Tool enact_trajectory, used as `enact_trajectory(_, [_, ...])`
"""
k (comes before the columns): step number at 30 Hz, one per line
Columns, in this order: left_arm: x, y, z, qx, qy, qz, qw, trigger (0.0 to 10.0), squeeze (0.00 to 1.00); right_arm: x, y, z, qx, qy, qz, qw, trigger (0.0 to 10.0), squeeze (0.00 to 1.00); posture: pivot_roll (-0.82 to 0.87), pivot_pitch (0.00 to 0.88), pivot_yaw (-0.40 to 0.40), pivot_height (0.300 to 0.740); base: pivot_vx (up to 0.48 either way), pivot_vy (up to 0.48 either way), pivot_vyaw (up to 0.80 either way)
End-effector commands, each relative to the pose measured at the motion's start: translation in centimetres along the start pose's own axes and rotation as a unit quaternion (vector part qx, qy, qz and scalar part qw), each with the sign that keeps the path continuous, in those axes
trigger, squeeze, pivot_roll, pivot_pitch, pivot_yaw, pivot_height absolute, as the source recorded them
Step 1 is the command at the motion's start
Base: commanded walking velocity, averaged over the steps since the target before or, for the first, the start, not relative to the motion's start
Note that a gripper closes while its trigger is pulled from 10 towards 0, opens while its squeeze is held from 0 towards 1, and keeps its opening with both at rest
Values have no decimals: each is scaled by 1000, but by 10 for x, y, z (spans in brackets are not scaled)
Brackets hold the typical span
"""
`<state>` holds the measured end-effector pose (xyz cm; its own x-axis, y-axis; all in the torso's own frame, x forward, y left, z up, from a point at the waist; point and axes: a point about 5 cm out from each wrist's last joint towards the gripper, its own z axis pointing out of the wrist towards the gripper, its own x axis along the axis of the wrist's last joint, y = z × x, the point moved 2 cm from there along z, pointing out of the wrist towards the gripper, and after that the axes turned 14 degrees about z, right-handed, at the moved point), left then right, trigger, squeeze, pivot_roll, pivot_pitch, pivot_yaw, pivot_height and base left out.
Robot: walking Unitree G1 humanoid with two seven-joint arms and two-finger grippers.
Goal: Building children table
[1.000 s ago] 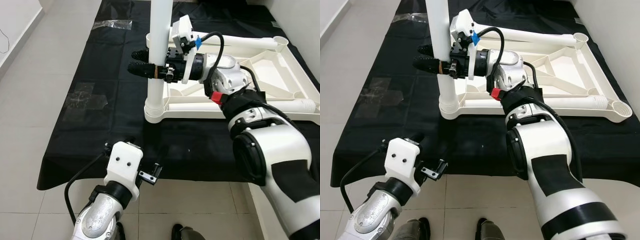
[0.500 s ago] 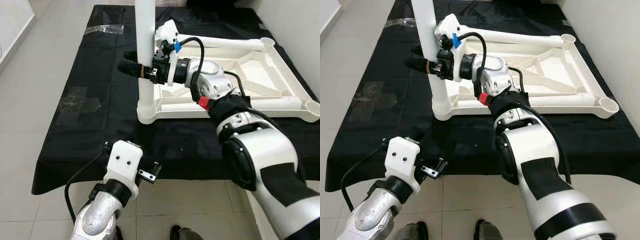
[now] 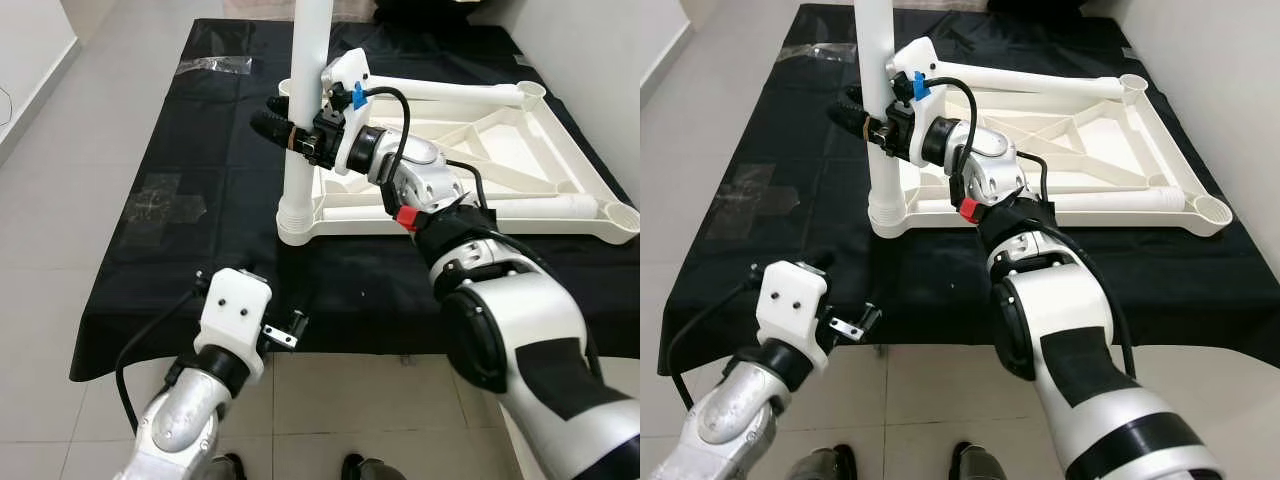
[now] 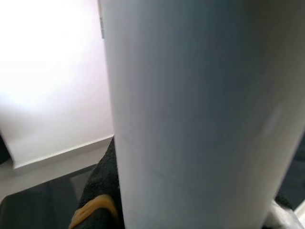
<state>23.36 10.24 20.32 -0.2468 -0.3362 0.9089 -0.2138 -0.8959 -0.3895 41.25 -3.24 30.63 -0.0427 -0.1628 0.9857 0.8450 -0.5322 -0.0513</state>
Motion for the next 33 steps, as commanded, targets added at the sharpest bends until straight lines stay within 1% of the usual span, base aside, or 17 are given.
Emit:
enact_trajectory(1, [-4,0,-1,-5,-7,-2,1000,10000,0,-55,12,-13,-61,-83,42,994,10000,0,127,276,-69,740,0,0,0])
enact_trajectory(6, [-5,-3,0,-3,-6,3,1000,10000,0,-56,15,-11,-105,-77,30,991,10000,0,128,275,-65,740,0,0,0])
enact_trajectory(12, [-6,-4,0,-4,-6,5,1000,10000,0,-59,13,-6,-128,-83,20,988,10000,0,123,276,-68,740,0,0,0])
enact_trajectory(14, [-6,-4,1,-3,-5,7,1000,10000,0,-62,15,-5,-159,-81,27,984,10000,0,126,277,-72,740,0,0,0])
enact_trajectory(15, [-6,-4,1,-3,-5,7,1000,10000,0,-62,15,-5,-159,-81,27,984,10000,0,126,277,-72,740,0,0,0])
enact_trajectory(16, [-6,-4,1,-3,-5,7,1000,10000,0,-64,17,-6,-182,-86,27,979,10000,0,126,277,-72,740,0,0,0])
enact_trajectory(17, [-6,-4,1,-3,-5,7,1000,10000,0,-64,17,-6,-182,-86,27,979,10000,0,126,277,-72,740,0,0,0])
enact_trajectory(20, [-6,-4,1,-4,-4,6,1000,10000,0,-70,20,-7,-229,-96,29,968,10000,0,122,277,-73,740,0,0,0])
enact_trajectory(21, [-6,-4,1,-4,-4,6,1000,10000,0,-71,21,-6,-246,-93,39,964,10000,0,122,277,-73,740,0,0,0])
enact_trajectory(22, [-6,-4,1,-4,-4,6,1000,10000,0,-71,21,-6,-246,-93,39,964,10000,0,122,277,-73,740,0,0,0])
enact_trajectory(25, [-6,-4,1,-4,-3,6,1000,10000,0,-69,24,-7,-295,-68,60,951,10000,0,124,277,-74,740,0,0,0])
enact_trajectory(26, [-6,-4,1,-4,-3,6,1000,10000,0,-69,24,-7,-295,-68,60,951,10000,0,124,277,-74,740,0,0,0])
enact_trajectory(28, [-6,-5,1,-3,-4,7,1000,10000,0,-67,27,-8,-315,-54,64,945,10000,0,125,274,-74,740,0,0,0])
enact_trajectory(29, [-7,-5,0,-3,-4,8,1000,10000,0,-64,31,-11,-355,-33,72,931,10000,0,125,271,-73,740,0,0,0])
enact_trajectory(30, [-7,-5,0,-3,-4,8,1000,10000,0,-64,31,-11,-355,-33,72,931,10000,0,125,271,-73,740,0,0,0])
enact_trajectory(32, [-7,-6,0,-3,-4,9,1000,10000,0,-61,35,-14,-389,-18,68,918,10000,0,125,269,-71,740,0,0,0])
enact_trajectory(33, [-7,-6,0,-3,-4,9,1000,10000,0,-61,35,-14,-389,-18,68,918,10000,0,125,269,-71,740,0,0,0])
